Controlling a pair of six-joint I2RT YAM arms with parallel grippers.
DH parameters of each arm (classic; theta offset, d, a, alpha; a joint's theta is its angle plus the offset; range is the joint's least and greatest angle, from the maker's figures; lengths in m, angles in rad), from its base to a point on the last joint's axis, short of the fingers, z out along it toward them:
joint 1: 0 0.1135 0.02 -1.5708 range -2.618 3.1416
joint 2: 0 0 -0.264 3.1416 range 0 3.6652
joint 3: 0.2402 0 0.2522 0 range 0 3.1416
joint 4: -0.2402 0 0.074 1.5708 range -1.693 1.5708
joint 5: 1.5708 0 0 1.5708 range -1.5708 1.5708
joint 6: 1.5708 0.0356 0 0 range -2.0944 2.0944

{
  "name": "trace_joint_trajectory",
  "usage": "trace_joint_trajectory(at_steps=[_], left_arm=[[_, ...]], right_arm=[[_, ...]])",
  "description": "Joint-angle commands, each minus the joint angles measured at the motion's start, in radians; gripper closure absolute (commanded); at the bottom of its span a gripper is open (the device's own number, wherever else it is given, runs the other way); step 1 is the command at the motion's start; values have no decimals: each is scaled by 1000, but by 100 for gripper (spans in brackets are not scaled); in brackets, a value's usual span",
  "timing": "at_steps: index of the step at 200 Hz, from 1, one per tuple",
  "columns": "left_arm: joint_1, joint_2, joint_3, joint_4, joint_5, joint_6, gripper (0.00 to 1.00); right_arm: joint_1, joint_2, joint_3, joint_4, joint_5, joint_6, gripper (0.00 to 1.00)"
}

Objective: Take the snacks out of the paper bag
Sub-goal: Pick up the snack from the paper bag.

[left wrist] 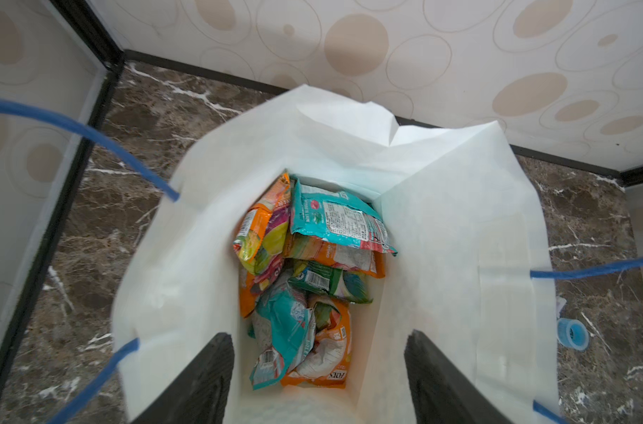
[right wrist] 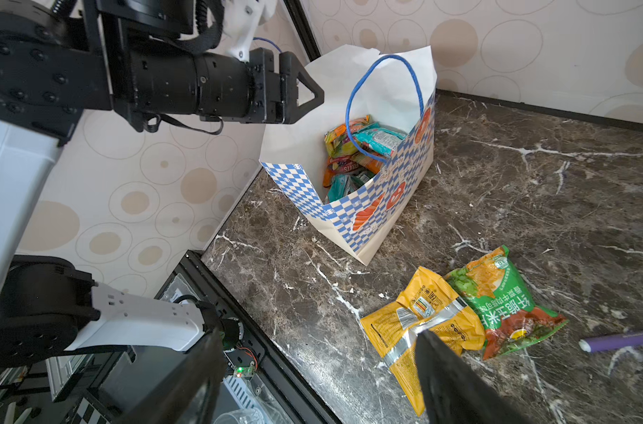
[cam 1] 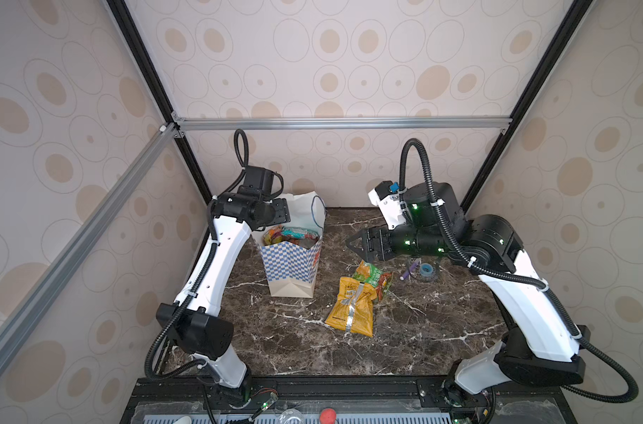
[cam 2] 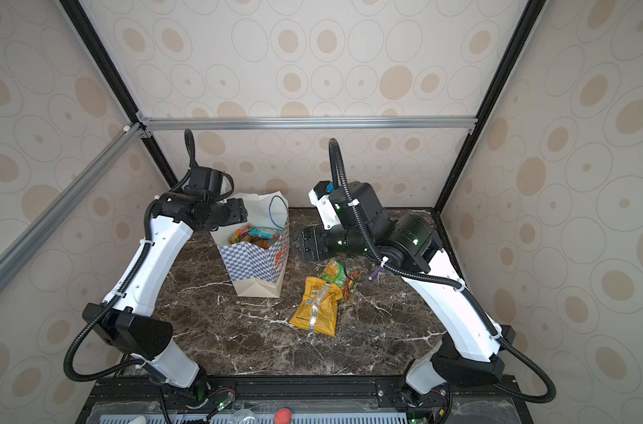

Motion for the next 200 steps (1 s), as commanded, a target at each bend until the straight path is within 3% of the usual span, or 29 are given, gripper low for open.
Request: trace_joint_trajectory(at_steps=[1, 80, 137, 200], left_arm=[[6, 51, -5, 32, 36, 20, 27], [7, 37, -417, 260, 109, 37, 25], [5, 100, -534, 307, 101, 58, 22], [-6, 192, -566, 314, 125, 92, 18]], right_arm=[[8, -25, -7, -25, 30, -4, 16], [8, -101, -115, 31, 81, 5, 15], [8, -75, -91, 25, 57, 3, 15], [8, -63, -98, 24, 43, 3, 14]])
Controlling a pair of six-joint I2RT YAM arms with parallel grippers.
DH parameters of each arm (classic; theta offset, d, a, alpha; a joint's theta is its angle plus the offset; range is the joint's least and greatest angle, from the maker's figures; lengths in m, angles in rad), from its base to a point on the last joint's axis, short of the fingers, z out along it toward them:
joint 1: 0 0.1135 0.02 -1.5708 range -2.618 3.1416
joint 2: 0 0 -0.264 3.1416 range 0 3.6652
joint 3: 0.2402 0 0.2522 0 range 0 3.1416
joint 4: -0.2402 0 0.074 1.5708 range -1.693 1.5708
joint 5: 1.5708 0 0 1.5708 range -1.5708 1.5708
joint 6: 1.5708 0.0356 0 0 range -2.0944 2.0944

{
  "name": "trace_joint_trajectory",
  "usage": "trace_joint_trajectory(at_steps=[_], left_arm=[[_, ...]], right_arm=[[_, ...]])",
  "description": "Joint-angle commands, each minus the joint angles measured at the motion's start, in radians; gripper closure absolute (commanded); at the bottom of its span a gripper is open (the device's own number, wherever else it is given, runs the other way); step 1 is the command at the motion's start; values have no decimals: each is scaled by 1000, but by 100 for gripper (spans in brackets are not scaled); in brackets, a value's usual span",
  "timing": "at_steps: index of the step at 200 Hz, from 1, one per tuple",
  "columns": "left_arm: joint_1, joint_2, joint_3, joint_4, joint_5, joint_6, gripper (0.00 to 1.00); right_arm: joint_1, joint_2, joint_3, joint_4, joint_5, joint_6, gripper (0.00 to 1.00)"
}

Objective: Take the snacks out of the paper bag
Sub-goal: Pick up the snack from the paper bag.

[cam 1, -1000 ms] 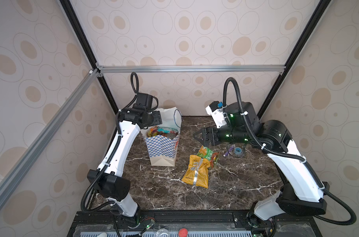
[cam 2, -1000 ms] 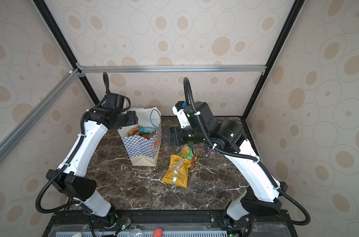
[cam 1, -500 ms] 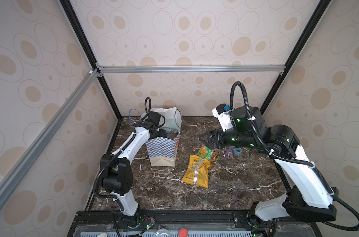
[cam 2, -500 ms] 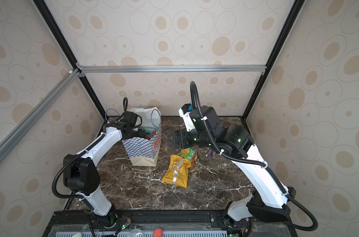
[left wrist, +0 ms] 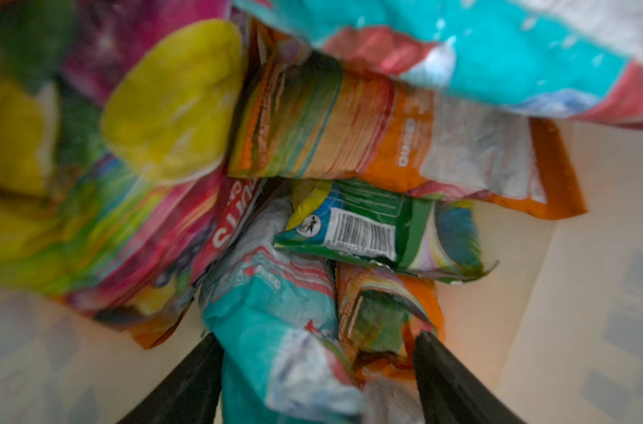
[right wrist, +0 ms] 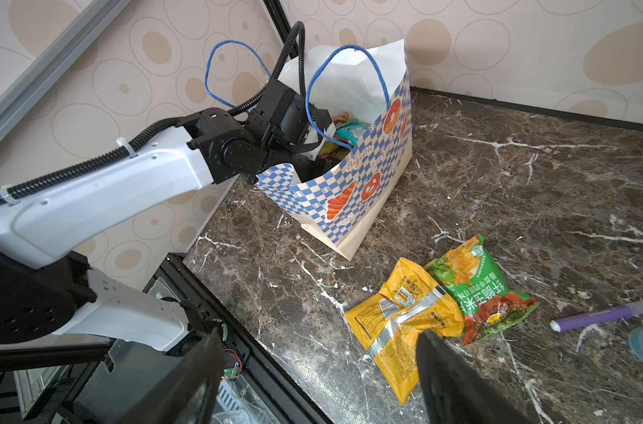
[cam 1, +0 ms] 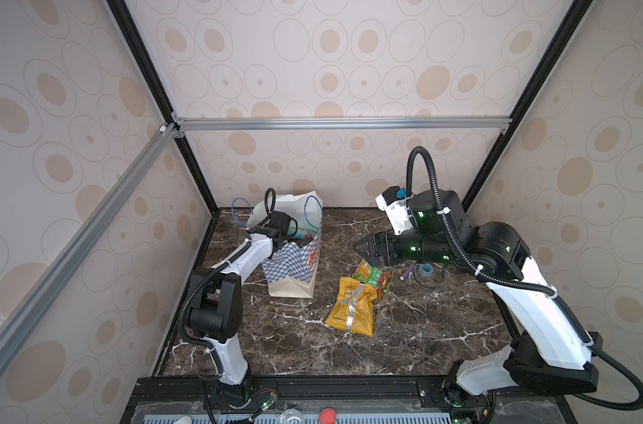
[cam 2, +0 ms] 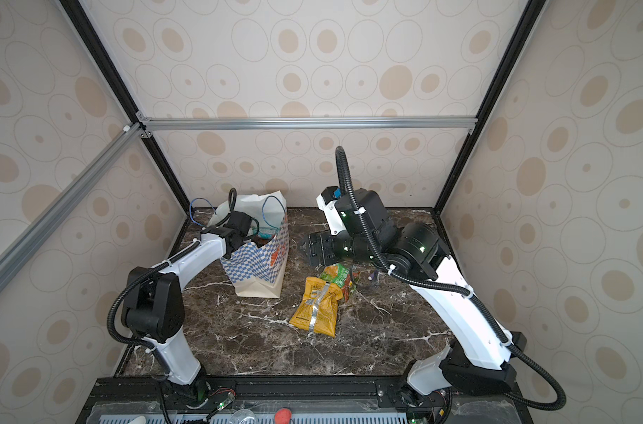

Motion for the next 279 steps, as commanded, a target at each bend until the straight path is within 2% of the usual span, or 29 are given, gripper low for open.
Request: trace_joint_trajectory(at_steps=[1, 56, 87, 110, 197, 226, 235, 279], left_arm=[[-4, 61, -36, 0, 16, 37, 17], [-18, 158, -72, -7, 4, 67, 16], [-36, 197, -108, 19, 5, 67, 18], [-47, 222, -104, 22, 14, 63, 27], [-67, 226, 77, -48, 24, 46, 84], [-69, 213, 125, -74, 21, 46, 97], [-70, 209, 142, -88, 15, 49, 100], [-70, 190, 219, -138, -11, 51, 100]], right_arm=[[8, 4, 4, 3, -7, 3, 15], [8, 23, 15, -46, -6, 26, 15], [8, -3, -33, -51, 6, 50, 15], [8, -33, -87, -41, 17, 75, 15], [9, -59, -113, -39, 51, 74, 15], [8, -59, -109, -40, 56, 73, 15], [8, -60, -110, -39, 56, 74, 15], [8, -65, -107, -27, 64, 73, 15]])
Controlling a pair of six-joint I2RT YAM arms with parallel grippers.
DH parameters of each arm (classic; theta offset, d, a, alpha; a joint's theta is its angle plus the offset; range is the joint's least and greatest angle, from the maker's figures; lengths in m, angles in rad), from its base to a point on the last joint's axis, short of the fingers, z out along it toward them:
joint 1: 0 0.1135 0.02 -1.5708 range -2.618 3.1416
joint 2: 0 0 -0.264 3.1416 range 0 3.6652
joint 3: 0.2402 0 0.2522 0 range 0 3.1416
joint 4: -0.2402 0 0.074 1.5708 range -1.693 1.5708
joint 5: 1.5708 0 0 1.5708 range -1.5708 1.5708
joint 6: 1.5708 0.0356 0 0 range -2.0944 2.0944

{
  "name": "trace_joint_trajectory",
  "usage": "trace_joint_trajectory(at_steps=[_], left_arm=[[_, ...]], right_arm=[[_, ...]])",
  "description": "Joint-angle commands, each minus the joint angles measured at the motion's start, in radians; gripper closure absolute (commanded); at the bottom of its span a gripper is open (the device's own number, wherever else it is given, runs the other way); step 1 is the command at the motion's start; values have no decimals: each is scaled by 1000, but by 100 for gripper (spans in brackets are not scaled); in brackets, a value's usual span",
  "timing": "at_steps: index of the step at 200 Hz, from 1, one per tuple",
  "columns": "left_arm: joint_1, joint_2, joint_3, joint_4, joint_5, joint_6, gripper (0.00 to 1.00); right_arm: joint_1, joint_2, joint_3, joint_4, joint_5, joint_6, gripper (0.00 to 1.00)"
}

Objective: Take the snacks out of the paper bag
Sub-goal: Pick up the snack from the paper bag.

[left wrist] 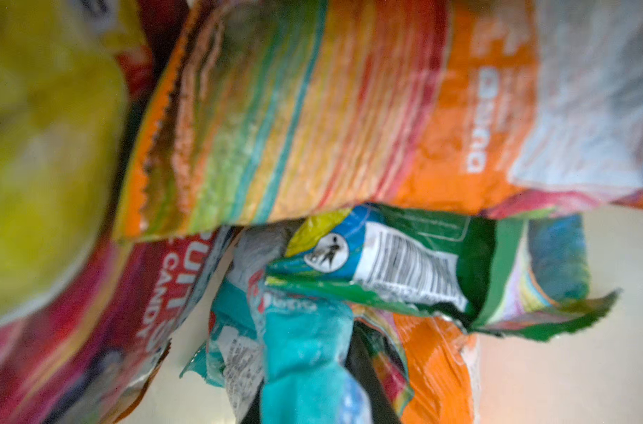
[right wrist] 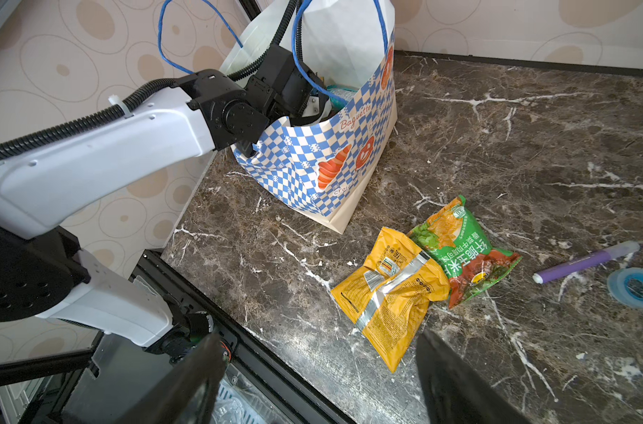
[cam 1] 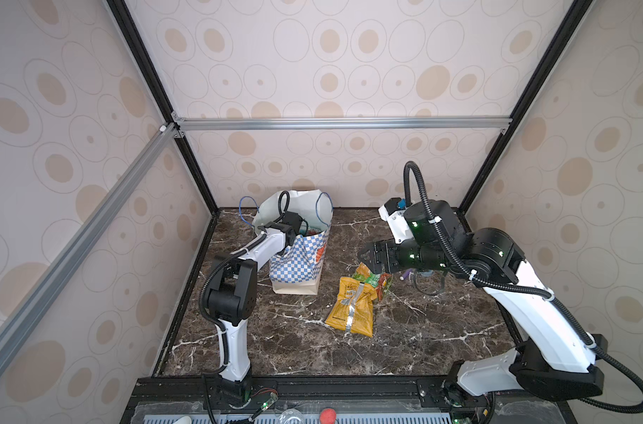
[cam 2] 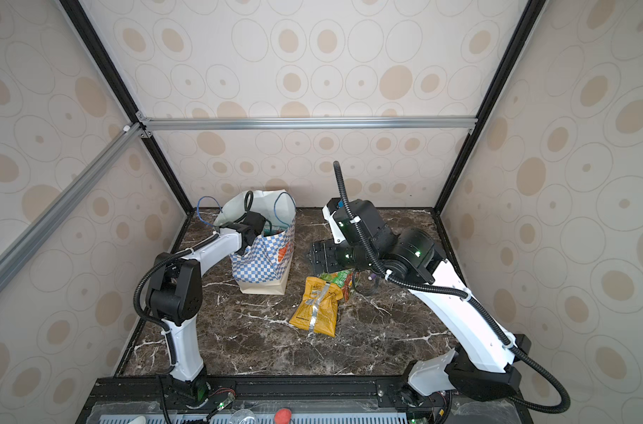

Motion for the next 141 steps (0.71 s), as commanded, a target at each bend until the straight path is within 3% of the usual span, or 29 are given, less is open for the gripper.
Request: trace_joint_trajectory(at_steps=[1, 141], left_arm=[[-18, 11, 65, -61, 29, 4, 100], [-19, 18, 382, -205, -26, 25, 100]], right_arm=[[8, -17, 12, -7, 16, 4, 15], [8, -20, 18, -18, 29, -34, 14]])
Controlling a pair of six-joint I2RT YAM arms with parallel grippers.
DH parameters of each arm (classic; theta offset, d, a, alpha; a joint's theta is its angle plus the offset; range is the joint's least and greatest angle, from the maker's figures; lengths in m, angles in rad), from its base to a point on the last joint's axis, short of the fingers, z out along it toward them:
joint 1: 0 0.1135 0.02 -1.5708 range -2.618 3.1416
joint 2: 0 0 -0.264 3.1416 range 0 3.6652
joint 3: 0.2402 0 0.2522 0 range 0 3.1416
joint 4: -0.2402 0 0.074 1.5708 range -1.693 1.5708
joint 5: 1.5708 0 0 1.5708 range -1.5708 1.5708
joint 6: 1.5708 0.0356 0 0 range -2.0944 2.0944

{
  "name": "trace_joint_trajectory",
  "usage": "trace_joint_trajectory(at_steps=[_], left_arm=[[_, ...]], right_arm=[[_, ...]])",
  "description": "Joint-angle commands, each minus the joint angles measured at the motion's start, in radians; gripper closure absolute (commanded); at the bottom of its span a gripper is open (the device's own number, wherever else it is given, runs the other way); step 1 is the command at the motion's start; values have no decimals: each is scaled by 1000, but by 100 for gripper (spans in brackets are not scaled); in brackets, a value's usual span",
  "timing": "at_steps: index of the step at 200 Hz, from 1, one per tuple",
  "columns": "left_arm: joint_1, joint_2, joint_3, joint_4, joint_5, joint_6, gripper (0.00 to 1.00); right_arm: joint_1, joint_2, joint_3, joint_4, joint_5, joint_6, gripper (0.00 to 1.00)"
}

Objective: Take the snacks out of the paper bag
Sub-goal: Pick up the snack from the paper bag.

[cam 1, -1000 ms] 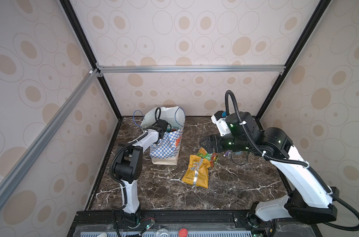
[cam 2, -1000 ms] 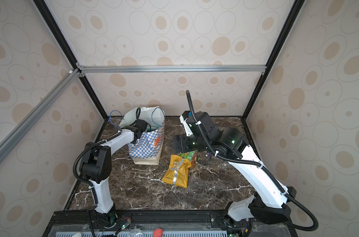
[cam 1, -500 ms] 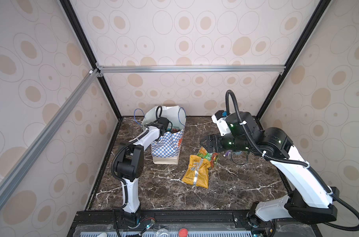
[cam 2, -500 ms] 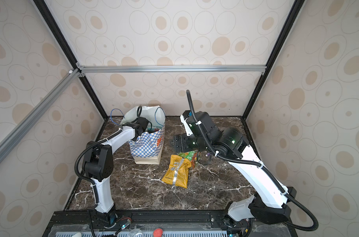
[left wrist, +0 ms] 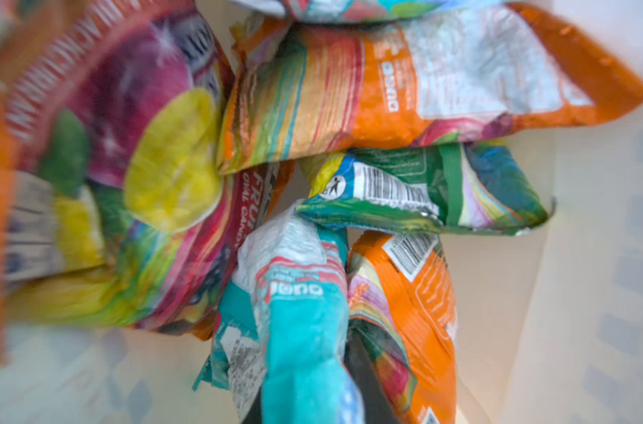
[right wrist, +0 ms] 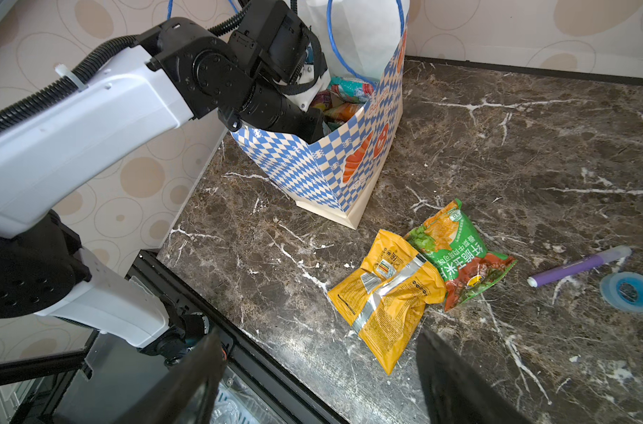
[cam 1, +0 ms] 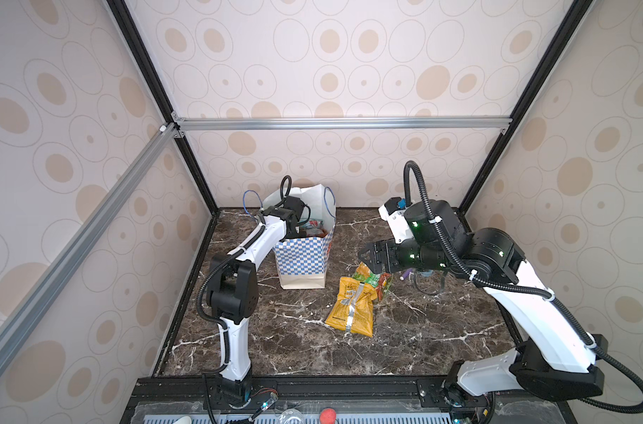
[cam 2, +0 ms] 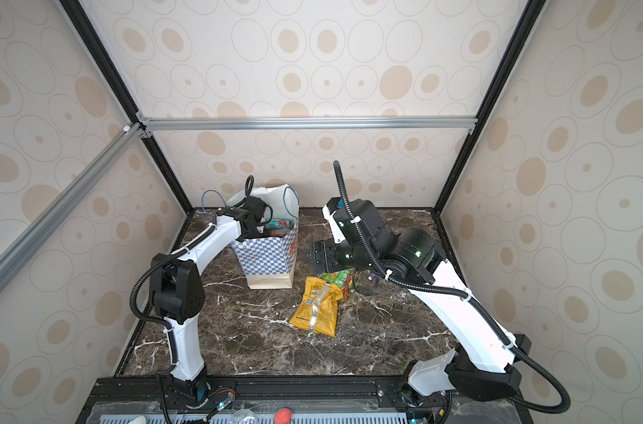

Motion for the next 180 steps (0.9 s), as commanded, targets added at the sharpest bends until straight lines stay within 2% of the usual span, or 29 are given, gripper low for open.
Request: trace_joint_trajectory(at_steps=[1, 41, 108, 180], left_arm=[[-7, -10, 121, -15, -18, 23, 100], [-7, 8, 272, -109, -52, 56, 100], [-7, -14, 357, -152, -104, 66, 100], [-6, -11, 498, -204, -106, 77, 100]], right_arm=[[8, -20, 18, -19, 20, -15, 14], [8, -11, 20, -16, 11, -21, 14], [8, 2, 30, -13, 2, -27, 14], [8, 13, 31, -4, -5, -36, 14]])
